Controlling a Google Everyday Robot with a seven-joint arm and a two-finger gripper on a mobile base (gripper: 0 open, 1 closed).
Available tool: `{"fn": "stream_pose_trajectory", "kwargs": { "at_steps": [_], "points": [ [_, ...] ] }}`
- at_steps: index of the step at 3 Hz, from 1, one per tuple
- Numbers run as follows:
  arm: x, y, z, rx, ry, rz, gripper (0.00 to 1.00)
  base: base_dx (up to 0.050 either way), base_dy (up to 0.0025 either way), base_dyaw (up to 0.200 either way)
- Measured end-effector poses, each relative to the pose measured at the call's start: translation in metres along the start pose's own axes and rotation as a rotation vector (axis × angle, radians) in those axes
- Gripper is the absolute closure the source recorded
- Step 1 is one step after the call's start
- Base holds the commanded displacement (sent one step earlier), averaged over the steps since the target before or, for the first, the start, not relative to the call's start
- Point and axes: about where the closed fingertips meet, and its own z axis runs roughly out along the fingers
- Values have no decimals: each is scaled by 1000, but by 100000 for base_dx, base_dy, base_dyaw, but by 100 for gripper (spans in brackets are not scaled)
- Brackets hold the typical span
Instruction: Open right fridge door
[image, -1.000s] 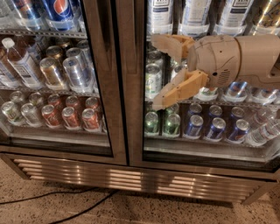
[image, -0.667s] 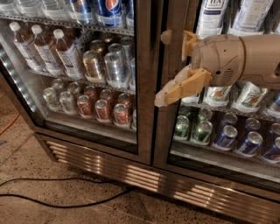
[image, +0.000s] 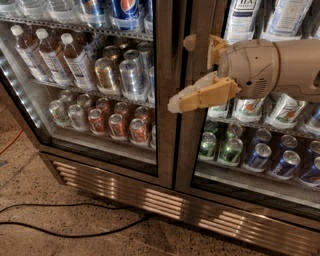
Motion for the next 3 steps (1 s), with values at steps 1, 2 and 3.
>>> {"fn": "stream_pose_trajectory", "kwargs": {
  "at_steps": [1, 2, 3],
  "points": [
    [0, 0, 0, 0, 0, 0, 43, 0, 0, 0],
    [0, 0, 0, 0, 0, 0, 66, 0, 0, 0],
    [0, 0, 0, 0, 0, 0, 89, 0, 0, 0]
  ]
}}
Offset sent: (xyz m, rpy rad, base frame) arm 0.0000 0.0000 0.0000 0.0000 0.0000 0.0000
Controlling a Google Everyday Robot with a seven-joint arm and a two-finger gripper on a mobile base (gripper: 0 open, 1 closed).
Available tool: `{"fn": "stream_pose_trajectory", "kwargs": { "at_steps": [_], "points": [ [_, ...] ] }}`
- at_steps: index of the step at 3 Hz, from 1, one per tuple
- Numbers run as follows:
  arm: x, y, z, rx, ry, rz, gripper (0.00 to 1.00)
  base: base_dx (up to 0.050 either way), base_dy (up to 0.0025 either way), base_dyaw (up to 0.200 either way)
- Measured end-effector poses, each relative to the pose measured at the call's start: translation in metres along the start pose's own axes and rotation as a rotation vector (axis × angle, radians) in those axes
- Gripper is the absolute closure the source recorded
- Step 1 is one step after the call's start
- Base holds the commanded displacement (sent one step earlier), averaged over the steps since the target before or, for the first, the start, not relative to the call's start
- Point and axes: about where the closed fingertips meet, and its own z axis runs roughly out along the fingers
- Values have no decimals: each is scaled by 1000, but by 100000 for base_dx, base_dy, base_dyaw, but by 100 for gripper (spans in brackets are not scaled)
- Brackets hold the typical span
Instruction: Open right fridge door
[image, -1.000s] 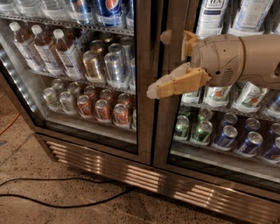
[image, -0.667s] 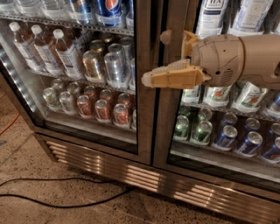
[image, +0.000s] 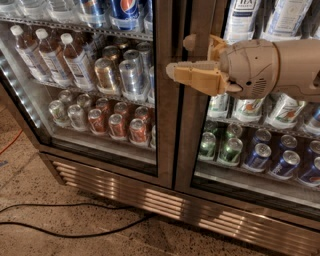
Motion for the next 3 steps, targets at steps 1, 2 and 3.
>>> {"fn": "stream_pose_trajectory", "kwargs": {
  "at_steps": [1, 2, 3],
  "points": [
    [0, 0, 0, 0, 0, 0, 100, 0, 0, 0],
    [0, 0, 0, 0, 0, 0, 100, -5000, 0, 3],
    [0, 0, 0, 0, 0, 0, 100, -5002, 3, -16]
  ]
}}
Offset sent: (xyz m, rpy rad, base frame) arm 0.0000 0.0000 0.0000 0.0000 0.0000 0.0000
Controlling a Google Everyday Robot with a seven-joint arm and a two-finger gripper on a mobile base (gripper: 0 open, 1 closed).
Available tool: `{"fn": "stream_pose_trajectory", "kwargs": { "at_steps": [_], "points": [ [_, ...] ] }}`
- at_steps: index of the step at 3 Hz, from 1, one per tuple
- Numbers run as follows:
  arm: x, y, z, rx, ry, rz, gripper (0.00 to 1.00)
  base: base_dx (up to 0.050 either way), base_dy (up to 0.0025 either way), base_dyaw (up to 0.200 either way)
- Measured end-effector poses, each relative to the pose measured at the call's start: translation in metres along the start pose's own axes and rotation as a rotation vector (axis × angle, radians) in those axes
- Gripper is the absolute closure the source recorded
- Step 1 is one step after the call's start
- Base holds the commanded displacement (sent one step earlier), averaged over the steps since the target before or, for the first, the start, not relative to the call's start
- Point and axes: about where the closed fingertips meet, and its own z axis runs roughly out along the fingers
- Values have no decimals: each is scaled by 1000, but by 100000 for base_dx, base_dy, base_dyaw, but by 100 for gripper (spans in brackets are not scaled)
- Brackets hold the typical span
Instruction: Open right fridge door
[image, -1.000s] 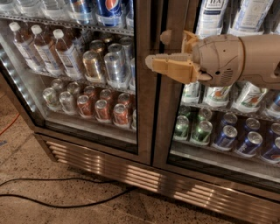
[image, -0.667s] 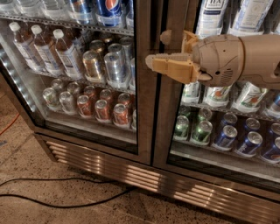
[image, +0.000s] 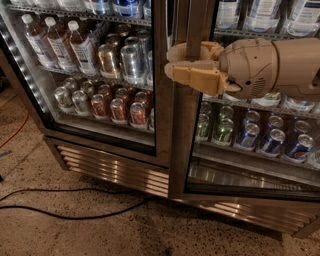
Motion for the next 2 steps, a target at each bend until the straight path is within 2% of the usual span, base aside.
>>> {"fn": "stream_pose_trajectory", "kwargs": {
  "at_steps": [2],
  "points": [
    [0, 0, 0, 0, 0, 0, 100, -5002, 2, -13]
  ]
}}
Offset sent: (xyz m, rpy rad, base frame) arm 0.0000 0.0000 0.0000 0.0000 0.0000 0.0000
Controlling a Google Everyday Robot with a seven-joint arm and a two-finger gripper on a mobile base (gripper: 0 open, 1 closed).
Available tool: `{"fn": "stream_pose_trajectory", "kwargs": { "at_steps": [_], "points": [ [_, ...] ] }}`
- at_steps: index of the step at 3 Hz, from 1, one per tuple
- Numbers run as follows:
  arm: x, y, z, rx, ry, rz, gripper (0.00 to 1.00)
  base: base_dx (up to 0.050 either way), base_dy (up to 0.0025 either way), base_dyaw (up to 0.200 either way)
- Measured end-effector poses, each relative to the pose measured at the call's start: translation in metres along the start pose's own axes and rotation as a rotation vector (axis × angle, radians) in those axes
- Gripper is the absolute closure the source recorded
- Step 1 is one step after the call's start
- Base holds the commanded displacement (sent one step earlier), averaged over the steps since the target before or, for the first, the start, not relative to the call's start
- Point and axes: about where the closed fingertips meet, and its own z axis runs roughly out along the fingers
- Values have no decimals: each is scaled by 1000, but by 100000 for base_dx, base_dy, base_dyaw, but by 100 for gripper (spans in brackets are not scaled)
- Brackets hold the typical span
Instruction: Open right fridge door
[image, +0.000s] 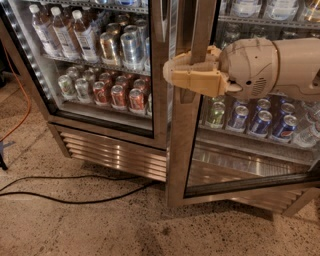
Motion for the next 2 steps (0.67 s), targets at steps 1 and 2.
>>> {"fn": "stream_pose_trajectory", "kwargs": {
  "at_steps": [1, 2],
  "points": [
    [0, 0, 0, 0, 0, 0, 100, -5001, 1, -1],
    [0, 0, 0, 0, 0, 0, 100, -4999, -2, 11]
  ]
}}
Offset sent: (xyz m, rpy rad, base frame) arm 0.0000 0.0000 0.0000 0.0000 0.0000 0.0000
